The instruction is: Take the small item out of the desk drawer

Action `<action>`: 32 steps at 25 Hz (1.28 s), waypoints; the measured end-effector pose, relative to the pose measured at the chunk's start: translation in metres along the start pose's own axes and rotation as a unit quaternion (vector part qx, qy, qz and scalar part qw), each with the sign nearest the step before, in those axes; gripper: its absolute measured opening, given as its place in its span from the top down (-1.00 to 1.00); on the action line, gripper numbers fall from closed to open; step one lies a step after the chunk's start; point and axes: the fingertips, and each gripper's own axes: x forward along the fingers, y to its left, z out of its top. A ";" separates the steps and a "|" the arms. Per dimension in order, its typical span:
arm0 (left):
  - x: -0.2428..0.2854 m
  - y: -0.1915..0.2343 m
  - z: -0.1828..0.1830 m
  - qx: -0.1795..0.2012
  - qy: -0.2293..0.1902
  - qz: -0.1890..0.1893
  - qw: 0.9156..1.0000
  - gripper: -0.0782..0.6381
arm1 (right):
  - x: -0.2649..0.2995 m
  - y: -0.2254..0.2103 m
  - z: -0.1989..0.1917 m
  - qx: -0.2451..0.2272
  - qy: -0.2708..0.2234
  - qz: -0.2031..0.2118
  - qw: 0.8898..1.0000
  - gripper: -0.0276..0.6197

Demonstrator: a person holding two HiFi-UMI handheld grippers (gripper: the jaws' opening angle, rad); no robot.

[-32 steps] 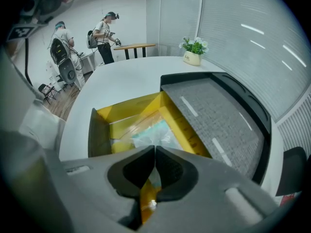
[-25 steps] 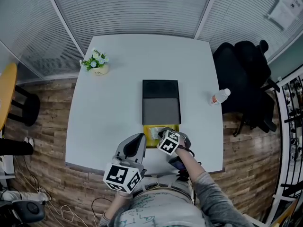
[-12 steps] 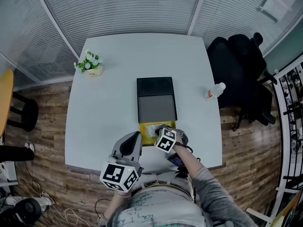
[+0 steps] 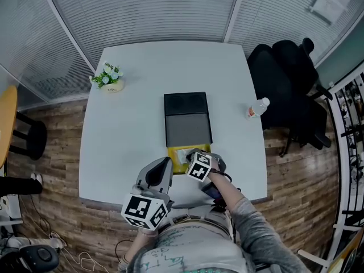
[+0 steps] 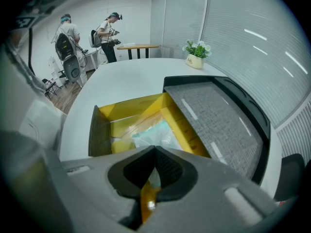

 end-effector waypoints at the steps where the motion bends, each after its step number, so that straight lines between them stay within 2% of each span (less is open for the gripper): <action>1: -0.001 -0.001 0.000 0.001 -0.001 0.000 1.000 0.79 | 0.000 0.001 0.000 -0.004 -0.001 0.002 1.000 0.90; 7: -0.008 -0.005 0.002 0.003 -0.006 0.000 1.000 0.79 | -0.008 0.004 -0.005 -0.019 0.013 0.008 1.000 0.90; 19: -0.004 -0.001 0.000 -0.001 -0.001 -0.001 1.000 0.79 | -0.059 -0.003 0.006 -0.045 0.001 0.008 0.999 0.90; 32: 0.008 -0.007 0.004 -0.006 -0.005 -0.018 1.000 0.79 | -0.147 -0.004 0.053 -0.032 -0.042 0.011 0.999 0.90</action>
